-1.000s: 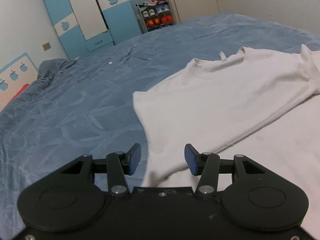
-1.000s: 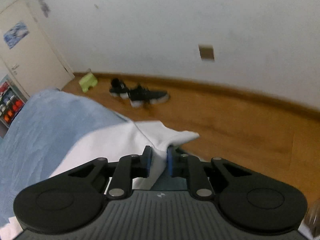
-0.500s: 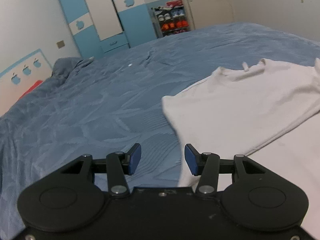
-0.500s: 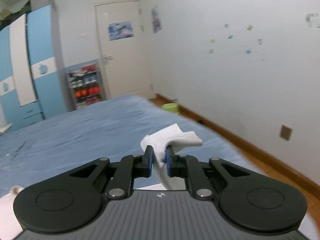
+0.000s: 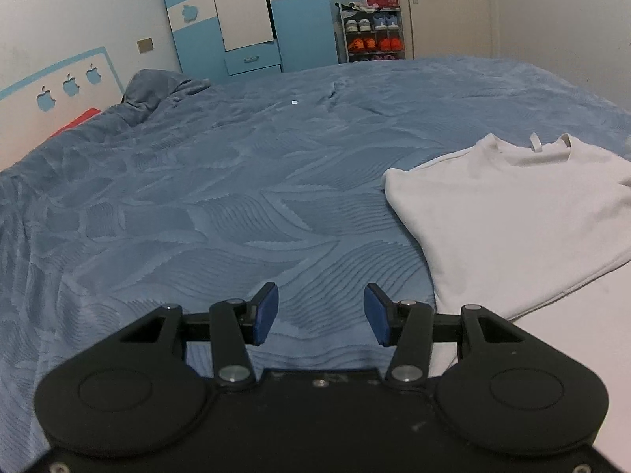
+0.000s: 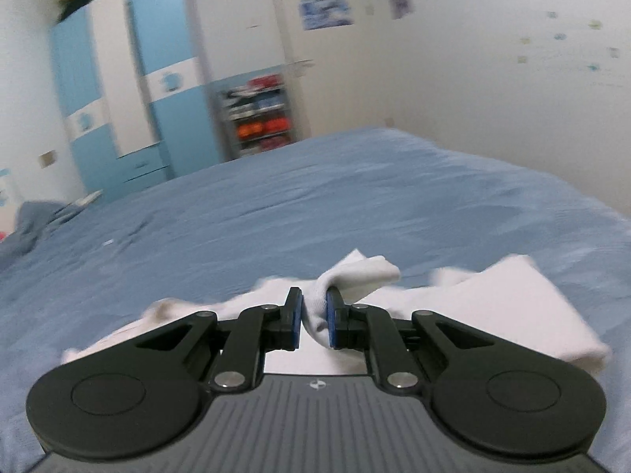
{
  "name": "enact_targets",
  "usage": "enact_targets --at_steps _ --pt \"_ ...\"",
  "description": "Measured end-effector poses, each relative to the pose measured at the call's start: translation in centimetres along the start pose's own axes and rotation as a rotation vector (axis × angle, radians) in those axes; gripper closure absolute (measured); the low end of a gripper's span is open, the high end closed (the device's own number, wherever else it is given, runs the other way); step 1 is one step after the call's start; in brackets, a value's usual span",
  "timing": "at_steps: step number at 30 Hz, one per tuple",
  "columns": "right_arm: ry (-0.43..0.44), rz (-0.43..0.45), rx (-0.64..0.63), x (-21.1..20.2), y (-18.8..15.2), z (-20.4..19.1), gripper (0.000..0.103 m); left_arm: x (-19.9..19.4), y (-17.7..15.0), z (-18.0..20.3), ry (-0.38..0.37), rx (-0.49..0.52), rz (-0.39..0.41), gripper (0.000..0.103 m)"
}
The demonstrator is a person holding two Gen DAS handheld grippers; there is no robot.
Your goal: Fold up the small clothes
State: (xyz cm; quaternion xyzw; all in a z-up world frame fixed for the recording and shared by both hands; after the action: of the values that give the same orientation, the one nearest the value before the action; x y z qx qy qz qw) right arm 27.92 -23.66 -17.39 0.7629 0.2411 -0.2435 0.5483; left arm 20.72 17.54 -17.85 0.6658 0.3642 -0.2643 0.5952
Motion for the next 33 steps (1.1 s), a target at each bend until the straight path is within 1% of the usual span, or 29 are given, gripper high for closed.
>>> enact_targets --at_steps 4,7,10,13,16,18,19,20,23,25,27,30,33 --pt "0.101 -0.003 -0.06 0.1 -0.7 -7.1 0.09 0.3 -0.4 -0.3 -0.027 -0.01 -0.013 0.053" --pt "0.171 -0.008 -0.12 0.3 -1.7 -11.9 0.09 0.3 -0.5 -0.4 -0.031 0.004 -0.001 0.053" --pt "0.201 -0.068 -0.179 1.9 -3.9 -15.7 0.09 0.4 -0.6 -1.0 -0.038 -0.007 0.004 0.053" --pt "0.227 -0.13 -0.234 3.2 -6.7 -18.8 0.092 0.5 -1.0 -1.4 -0.055 -0.029 0.002 0.053" --pt "0.235 -0.192 -0.299 4.7 -9.0 -20.7 0.091 0.6 -1.4 -1.5 -0.058 -0.031 0.001 0.053" --pt "0.256 -0.262 -0.337 5.1 -11.0 -21.6 0.079 0.9 -1.8 -1.5 -0.058 -0.026 -0.008 0.053" --pt "0.257 -0.292 -0.354 5.4 -11.6 -21.7 0.079 1.0 -1.9 -1.5 -0.059 -0.023 -0.012 0.053" --pt "0.253 -0.301 -0.373 5.2 -12.1 -21.8 0.079 1.0 -2.1 -1.5 -0.059 -0.02 -0.016 0.053" --pt "0.239 -0.236 -0.427 3.3 -11.6 -21.6 0.079 1.2 -2.5 -1.6 -0.063 -0.018 -0.021 0.053" --pt "0.246 -0.188 -0.408 2.0 -10.1 -21.1 0.079 1.2 -2.6 -1.8 -0.068 -0.027 -0.021 0.053" --pt "0.255 -0.166 -0.368 1.0 -8.4 -20.5 0.079 1.1 -2.5 -1.8 -0.08 -0.043 -0.02 0.053" --pt "0.268 -0.179 -0.326 1.2 -6.9 -20.5 0.078 1.0 -2.4 -1.6 -0.094 -0.053 -0.018 0.053" --pt "0.214 -0.217 -0.339 3.1 -7.6 -21.0 0.078 1.1 -2.4 -1.3 -0.098 -0.044 -0.015 0.053"
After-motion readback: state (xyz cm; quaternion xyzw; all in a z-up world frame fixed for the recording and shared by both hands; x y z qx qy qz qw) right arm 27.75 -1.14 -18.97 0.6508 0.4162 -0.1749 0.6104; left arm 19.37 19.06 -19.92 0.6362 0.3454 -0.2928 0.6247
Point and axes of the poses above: each gripper's, at about its wrist camera, not at the fingertips, and x roughly the way its jaws point, z to its right, y to its top, the point moved 7 cm from there along x, roughly the way its jaws point, and after that the axes turned 14 degrees about -z, right-handed, at the moved point
